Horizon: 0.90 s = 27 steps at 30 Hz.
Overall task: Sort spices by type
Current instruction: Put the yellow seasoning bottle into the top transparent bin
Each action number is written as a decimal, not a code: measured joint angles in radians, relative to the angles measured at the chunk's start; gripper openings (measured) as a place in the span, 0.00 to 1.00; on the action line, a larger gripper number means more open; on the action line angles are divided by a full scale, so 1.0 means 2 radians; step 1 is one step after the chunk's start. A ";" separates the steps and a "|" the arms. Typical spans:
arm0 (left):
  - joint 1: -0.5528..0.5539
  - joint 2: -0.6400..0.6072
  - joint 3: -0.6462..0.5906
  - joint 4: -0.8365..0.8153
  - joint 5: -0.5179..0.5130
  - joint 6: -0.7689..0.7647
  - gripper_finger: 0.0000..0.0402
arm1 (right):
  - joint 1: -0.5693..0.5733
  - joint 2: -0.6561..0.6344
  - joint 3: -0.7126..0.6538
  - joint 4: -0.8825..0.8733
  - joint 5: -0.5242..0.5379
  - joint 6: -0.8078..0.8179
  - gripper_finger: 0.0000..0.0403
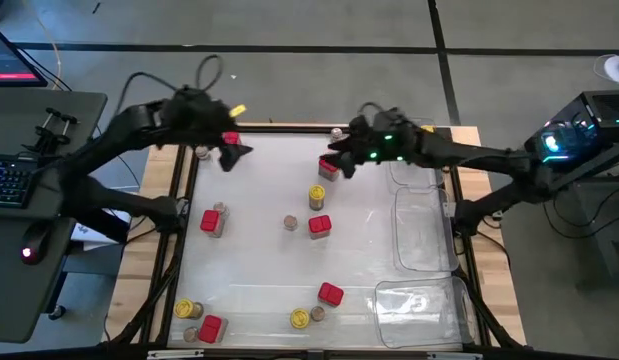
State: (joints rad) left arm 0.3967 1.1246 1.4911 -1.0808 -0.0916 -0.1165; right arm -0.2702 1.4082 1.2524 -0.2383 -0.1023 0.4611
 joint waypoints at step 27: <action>0.001 -0.032 -0.026 -0.050 -0.005 -0.072 0.85 | 0.042 0.256 0.161 -0.256 0.024 -0.300 0.89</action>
State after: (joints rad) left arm 0.3988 1.0606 1.4384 -1.1811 -0.1013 -0.2599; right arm -0.1867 1.9205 1.5745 -0.7513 -0.0544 -0.1394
